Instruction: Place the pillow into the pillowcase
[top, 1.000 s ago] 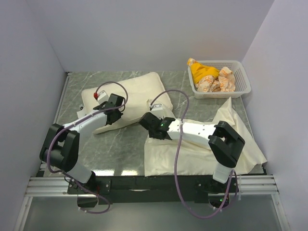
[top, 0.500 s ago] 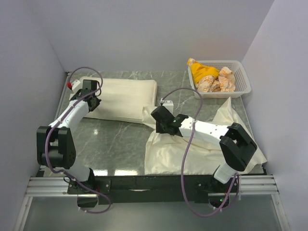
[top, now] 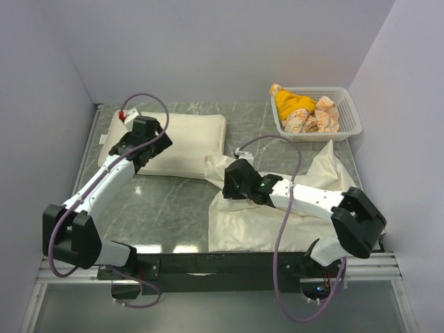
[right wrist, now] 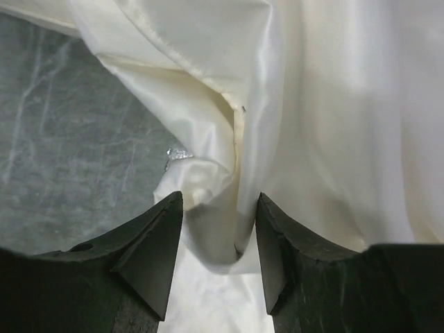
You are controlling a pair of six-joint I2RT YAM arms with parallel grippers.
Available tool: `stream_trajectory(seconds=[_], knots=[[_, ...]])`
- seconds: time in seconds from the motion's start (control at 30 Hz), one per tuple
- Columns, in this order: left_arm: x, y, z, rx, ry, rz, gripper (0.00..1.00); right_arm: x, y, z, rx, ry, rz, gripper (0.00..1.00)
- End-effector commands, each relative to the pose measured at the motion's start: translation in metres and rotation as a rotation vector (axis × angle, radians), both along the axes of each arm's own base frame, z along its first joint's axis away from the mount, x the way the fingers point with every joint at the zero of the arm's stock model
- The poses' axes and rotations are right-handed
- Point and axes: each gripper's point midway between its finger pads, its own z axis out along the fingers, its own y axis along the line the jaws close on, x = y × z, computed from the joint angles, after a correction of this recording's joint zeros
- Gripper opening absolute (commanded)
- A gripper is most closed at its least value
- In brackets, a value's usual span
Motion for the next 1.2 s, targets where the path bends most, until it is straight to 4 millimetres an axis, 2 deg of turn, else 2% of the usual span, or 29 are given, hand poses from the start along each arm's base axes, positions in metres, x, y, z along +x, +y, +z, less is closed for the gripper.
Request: stream_trajectory(seconds=[0.0,0.13,0.17,0.23,0.27,0.4,0.47,0.5,0.53,0.6,0.63,0.7,0.77,0.83,0.87,0.93,0.97,1.0,1.07,1.1,1.13,1.17], knots=[[-0.009,-0.036,0.000,0.018,-0.005,-0.097,0.80,0.001,-0.003,0.037,0.103,-0.073,-0.060,0.53],[-0.011,-0.064,-0.005,0.009,-0.001,-0.155,0.80,-0.001,-0.006,0.037,0.116,-0.078,-0.072,0.53],[-0.012,-0.075,-0.002,0.012,-0.006,-0.186,0.80,-0.001,-0.005,0.033,0.110,-0.068,-0.067,0.53],[-0.012,-0.084,-0.011,0.034,0.019,-0.200,0.80,0.001,0.000,0.034,0.107,-0.063,-0.048,0.52],[-0.012,-0.092,-0.008,0.039,0.013,-0.217,0.81,0.001,0.001,0.027,0.090,-0.050,-0.044,0.52],[-0.010,-0.104,-0.016,0.056,0.035,-0.235,0.81,0.004,-0.006,0.016,0.024,-0.039,-0.065,0.51],[-0.008,-0.106,-0.015,0.062,0.033,-0.239,0.81,0.004,-0.016,0.012,-0.006,-0.046,-0.088,0.45],[-0.008,-0.107,-0.016,0.065,0.035,-0.242,0.81,0.004,-0.019,0.012,-0.003,-0.051,-0.094,0.34],[-0.007,-0.107,-0.017,0.069,0.037,-0.244,0.81,0.001,-0.023,0.009,-0.008,-0.044,-0.096,0.27],[-0.005,-0.110,-0.019,0.073,0.042,-0.253,0.81,-0.002,-0.029,0.016,-0.002,-0.060,-0.113,0.13],[-0.004,-0.112,-0.020,0.078,0.043,-0.262,0.82,-0.004,-0.034,0.015,-0.004,-0.061,-0.119,0.11],[-0.001,-0.122,-0.020,0.082,0.039,-0.294,0.82,-0.008,-0.041,0.027,0.020,-0.088,-0.133,0.07],[0.002,-0.130,-0.014,0.092,0.023,-0.323,0.86,-0.012,-0.052,0.037,0.034,-0.114,-0.155,0.05],[0.005,-0.140,-0.018,0.107,0.032,-0.369,0.89,-0.017,-0.071,0.037,0.006,-0.128,-0.199,0.04],[0.009,-0.146,-0.012,0.109,0.024,-0.380,0.89,-0.019,-0.076,0.049,0.034,-0.157,-0.209,0.04],[0.013,-0.150,-0.023,0.151,0.058,-0.395,0.90,-0.026,-0.091,0.048,0.018,-0.164,-0.235,0.04],[0.019,-0.156,-0.015,0.153,0.041,-0.399,0.90,-0.028,-0.098,0.058,0.040,-0.190,-0.253,0.04],[0.023,-0.159,-0.026,0.174,0.066,-0.404,0.90,-0.032,-0.105,0.058,0.031,-0.189,-0.262,0.04],[0.031,-0.169,-0.019,0.198,0.048,-0.431,0.91,-0.037,-0.119,0.064,0.032,-0.206,-0.288,0.01],[0.034,-0.172,-0.031,0.219,0.075,-0.438,0.91,-0.039,-0.123,0.067,0.032,-0.212,-0.295,0.00],[0.041,-0.177,-0.026,0.229,0.064,-0.454,0.92,-0.040,-0.129,0.074,0.049,-0.234,-0.312,0.00],[0.044,-0.182,-0.039,0.239,0.093,-0.476,0.92,-0.044,-0.134,0.074,0.047,-0.227,-0.320,0.00]])
